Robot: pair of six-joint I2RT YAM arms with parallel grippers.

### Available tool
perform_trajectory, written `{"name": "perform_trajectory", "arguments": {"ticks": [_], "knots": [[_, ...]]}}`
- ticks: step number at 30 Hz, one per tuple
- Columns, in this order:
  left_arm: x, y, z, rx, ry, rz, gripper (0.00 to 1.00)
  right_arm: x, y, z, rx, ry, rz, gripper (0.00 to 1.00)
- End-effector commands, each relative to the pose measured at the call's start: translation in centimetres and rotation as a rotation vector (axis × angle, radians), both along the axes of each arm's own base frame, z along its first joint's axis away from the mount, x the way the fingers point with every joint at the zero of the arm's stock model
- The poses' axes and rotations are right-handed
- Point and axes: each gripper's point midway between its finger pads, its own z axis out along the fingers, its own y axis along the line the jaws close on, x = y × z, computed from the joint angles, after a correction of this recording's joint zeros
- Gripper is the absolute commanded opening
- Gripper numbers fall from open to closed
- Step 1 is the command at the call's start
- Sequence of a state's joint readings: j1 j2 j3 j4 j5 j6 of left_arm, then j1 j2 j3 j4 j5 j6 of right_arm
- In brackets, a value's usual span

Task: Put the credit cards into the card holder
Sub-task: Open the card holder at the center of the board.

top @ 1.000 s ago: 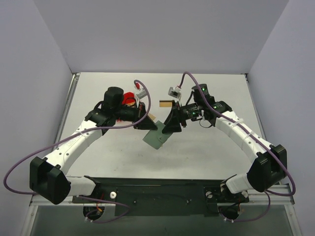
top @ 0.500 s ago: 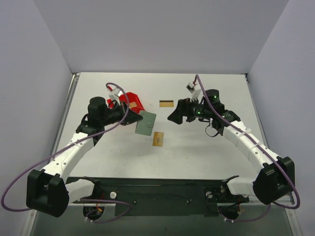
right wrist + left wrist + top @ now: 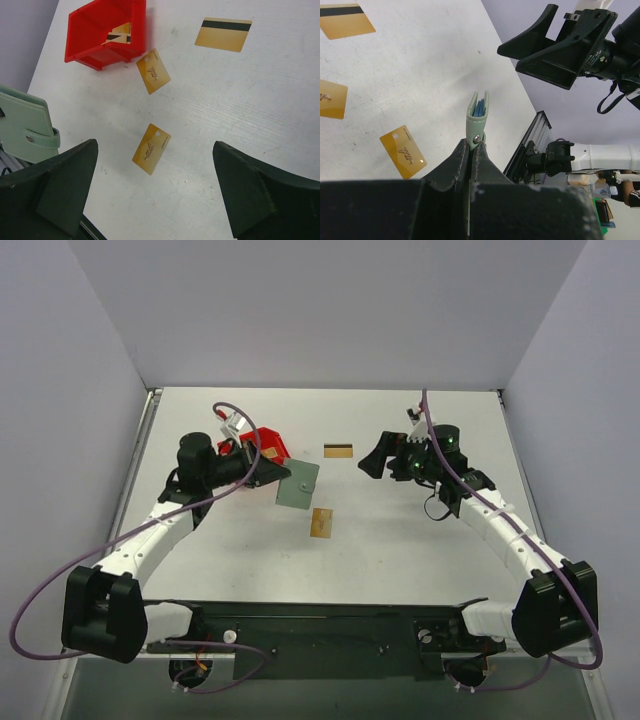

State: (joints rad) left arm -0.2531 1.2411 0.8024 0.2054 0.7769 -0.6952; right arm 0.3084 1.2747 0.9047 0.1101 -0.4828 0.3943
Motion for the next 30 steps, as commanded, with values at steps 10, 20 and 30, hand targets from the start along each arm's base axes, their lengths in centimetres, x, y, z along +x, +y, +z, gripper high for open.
{"name": "perform_trajectory", "arguments": {"ticks": [10,20,30], "knots": [[3.9,3.2,-0.7,0.264,-0.031,0.256,0.00,3.1,-1.9,-1.1,0.092,0.055,-0.150,1.00],[4.1,3.7,-2.1,0.466,-0.041,0.401,0.00,3.9,-2.1,-2.0,0.072,0.078,-0.194,0.96],[4.8,4.0,-3.3,0.548,-0.004,0.484,0.00,3.8,-1.9,-2.5,0.000,0.028,-0.249,0.96]]}}
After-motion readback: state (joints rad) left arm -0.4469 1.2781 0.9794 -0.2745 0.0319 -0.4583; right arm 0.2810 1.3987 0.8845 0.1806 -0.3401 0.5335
